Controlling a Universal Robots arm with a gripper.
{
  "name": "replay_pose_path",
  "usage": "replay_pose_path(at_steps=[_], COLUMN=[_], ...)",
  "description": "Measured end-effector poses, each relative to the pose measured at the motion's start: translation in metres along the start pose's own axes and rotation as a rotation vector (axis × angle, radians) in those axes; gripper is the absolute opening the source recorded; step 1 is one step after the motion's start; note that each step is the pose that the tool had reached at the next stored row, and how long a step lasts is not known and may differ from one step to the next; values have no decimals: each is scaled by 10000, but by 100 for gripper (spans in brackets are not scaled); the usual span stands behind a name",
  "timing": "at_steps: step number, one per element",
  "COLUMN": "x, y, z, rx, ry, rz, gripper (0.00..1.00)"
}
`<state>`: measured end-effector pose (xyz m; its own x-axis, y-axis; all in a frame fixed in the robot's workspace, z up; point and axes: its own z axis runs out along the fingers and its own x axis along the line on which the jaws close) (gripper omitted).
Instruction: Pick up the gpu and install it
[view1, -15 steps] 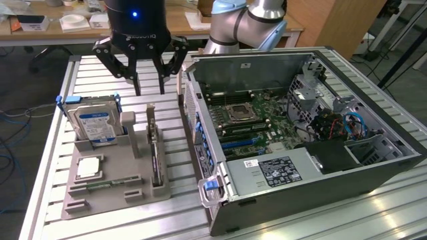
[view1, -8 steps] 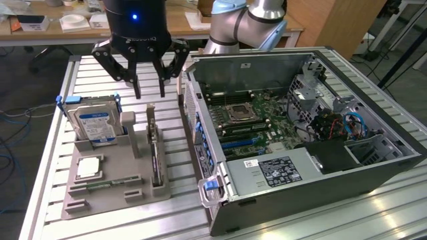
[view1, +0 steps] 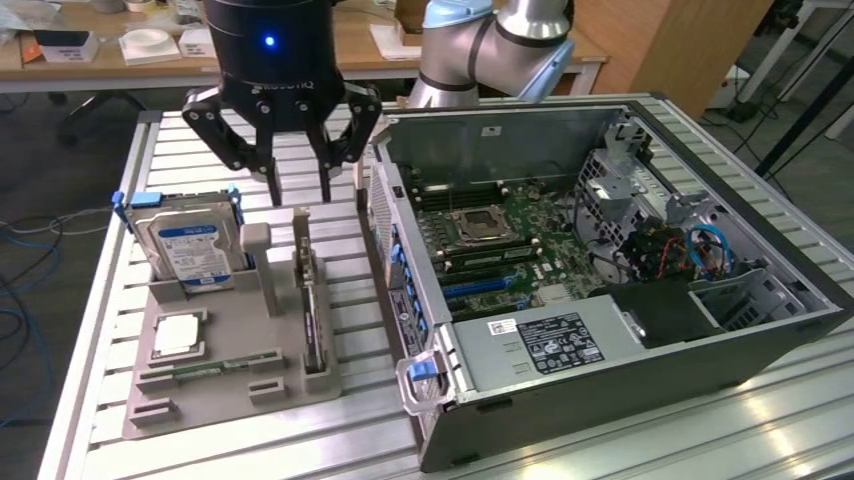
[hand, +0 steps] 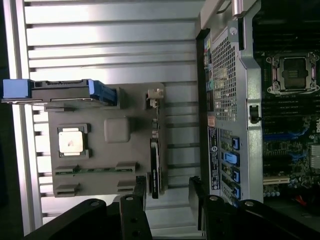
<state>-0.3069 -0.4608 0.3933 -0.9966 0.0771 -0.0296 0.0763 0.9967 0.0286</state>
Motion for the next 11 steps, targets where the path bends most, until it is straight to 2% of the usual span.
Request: replay_pose_path(at_steps=[4,11], x=[6,8], y=[-60,-86], z=[-2,-3], rx=[1,9], ry=[1,0], rz=[5,6], gripper=[47,47])
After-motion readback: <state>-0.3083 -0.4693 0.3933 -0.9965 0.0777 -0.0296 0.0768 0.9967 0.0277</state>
